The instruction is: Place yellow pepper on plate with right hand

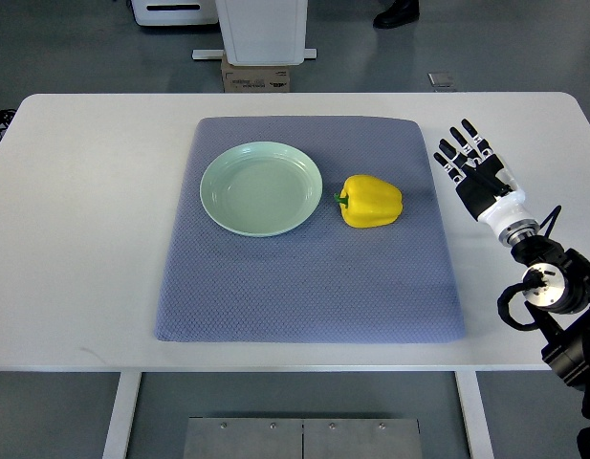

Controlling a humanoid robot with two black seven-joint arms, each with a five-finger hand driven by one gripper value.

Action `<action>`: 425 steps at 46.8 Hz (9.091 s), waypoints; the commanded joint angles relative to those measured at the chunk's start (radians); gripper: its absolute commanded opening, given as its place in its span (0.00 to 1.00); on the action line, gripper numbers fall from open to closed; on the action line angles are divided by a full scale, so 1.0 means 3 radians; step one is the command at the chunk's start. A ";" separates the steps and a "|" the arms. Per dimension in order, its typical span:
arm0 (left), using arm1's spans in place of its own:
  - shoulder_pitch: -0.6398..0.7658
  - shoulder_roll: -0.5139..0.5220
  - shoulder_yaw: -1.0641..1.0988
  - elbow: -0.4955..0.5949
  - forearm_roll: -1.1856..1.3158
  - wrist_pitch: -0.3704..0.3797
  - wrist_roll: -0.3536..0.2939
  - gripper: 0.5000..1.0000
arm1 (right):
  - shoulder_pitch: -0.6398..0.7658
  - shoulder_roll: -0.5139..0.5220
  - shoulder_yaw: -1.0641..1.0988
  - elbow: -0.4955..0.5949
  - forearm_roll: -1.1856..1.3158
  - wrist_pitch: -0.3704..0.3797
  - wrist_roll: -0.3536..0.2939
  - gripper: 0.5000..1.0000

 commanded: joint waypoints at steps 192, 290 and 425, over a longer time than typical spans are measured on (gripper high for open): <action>0.0001 0.0000 0.0000 0.0005 -0.0005 0.0000 0.0000 1.00 | 0.0571 -0.0600 -0.1154 0.0255 -0.1457 0.0103 0.0728 1.00; 0.0001 0.0000 0.0000 0.0005 -0.0005 0.0000 0.0000 1.00 | 0.1533 -0.0585 -0.3446 0.0092 -0.1636 -0.0521 0.0580 0.77; 0.0001 0.0000 0.0000 0.0005 -0.0005 0.0000 0.0000 1.00 | 0.2146 0.0392 -0.3323 -0.0092 -0.1549 -0.0772 -0.0483 0.00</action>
